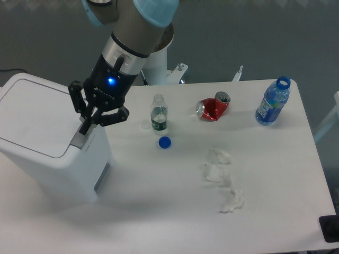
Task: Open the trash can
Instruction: 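Press the gripper down on the trash can lid edge, then hold the gripper on the lid as it swings open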
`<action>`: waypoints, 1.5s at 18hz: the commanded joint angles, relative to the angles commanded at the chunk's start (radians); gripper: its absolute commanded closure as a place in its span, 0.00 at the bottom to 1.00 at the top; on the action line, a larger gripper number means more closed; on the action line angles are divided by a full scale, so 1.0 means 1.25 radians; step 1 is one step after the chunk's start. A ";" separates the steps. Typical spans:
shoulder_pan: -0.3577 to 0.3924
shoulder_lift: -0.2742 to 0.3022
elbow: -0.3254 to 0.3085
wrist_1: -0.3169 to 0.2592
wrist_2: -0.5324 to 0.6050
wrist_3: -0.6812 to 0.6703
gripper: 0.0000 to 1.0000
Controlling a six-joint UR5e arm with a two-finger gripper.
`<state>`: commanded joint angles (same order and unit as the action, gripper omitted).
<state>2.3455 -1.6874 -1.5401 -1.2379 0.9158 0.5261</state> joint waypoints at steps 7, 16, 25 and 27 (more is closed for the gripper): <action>-0.001 -0.001 -0.011 0.004 0.001 0.007 1.00; -0.001 -0.002 -0.014 0.006 0.002 0.006 1.00; -0.001 -0.006 -0.021 0.012 0.004 0.006 1.00; -0.001 -0.006 -0.021 0.012 0.004 0.005 1.00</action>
<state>2.3439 -1.6950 -1.5662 -1.2226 0.9204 0.5323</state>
